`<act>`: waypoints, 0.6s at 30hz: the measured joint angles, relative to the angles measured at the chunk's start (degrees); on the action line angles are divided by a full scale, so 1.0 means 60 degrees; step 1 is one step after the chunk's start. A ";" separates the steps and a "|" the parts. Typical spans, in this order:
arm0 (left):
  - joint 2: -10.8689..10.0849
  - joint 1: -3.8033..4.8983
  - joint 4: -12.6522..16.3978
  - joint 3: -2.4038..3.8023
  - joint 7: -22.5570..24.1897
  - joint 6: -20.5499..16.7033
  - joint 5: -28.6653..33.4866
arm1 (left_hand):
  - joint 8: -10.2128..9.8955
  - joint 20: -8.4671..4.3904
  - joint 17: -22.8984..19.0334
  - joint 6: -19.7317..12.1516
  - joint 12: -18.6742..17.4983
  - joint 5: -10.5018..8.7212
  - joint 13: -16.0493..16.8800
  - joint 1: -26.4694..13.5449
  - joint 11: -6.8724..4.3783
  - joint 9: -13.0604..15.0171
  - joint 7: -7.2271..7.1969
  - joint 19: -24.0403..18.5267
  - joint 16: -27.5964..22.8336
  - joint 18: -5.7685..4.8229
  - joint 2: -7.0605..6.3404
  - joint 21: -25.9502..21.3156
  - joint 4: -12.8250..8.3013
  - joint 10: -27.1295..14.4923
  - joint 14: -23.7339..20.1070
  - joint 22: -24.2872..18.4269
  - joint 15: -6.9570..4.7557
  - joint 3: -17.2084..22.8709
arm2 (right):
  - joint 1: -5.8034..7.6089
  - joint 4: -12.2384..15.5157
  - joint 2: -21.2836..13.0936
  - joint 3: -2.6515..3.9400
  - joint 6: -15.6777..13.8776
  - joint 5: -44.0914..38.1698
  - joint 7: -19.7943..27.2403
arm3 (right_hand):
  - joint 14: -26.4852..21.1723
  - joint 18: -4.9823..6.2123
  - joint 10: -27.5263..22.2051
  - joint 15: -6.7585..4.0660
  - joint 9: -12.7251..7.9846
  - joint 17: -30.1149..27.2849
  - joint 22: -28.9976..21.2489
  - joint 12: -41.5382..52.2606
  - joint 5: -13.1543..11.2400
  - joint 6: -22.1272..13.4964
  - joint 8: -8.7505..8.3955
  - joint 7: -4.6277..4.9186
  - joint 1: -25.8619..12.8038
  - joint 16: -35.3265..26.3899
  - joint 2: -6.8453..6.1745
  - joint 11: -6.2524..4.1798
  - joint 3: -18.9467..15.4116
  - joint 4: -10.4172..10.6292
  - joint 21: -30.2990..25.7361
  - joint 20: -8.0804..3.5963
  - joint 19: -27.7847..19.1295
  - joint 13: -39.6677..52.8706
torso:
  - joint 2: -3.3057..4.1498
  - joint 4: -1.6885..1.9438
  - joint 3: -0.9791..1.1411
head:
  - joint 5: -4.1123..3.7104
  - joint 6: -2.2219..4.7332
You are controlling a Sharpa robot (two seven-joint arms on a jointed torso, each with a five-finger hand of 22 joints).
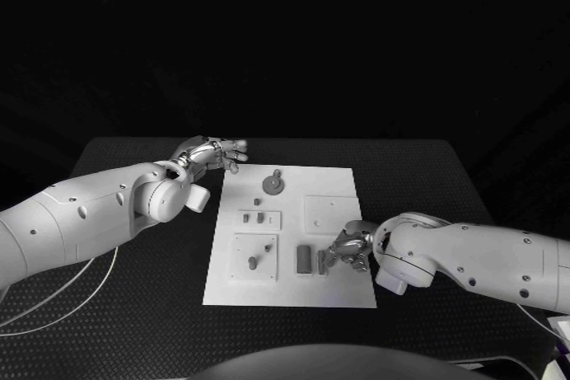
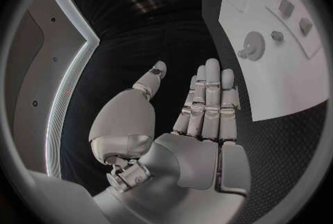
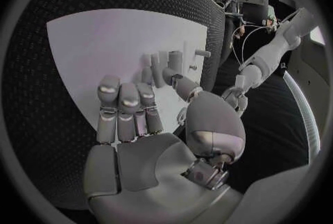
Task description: Assemble the parts on the task board
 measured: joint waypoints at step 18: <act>-0.0026 0.0000 -0.0028 -0.0003 -0.0015 0.0003 0.0001 | 0.0000 0.0001 0.0007 0.0000 0.0000 0.0000 0.0000 0.0000 0.0000 -0.0001 0.0000 -0.0001 0.0000 0.0032 0.0000 0.0000 0.0000 -0.0001 0.0000 0.0007 0.0000 0.0000 | 0.0000 -0.0018 -0.0407 -0.0002 -0.1141 -0.2171 0.3002 | -0.0075 -0.0001 -0.0124 0.0007 -0.0078 0.0058 -0.0092 -0.0095 -0.1007 -0.0291 -0.0250 0.0084 0.2244 -0.0117 -0.0149 0.0121 0.0667 -0.0399 -0.0007 -0.0128 -0.0048 0.0032 | 0.0006 -0.0007 0.0013 | 0.0046 0.0033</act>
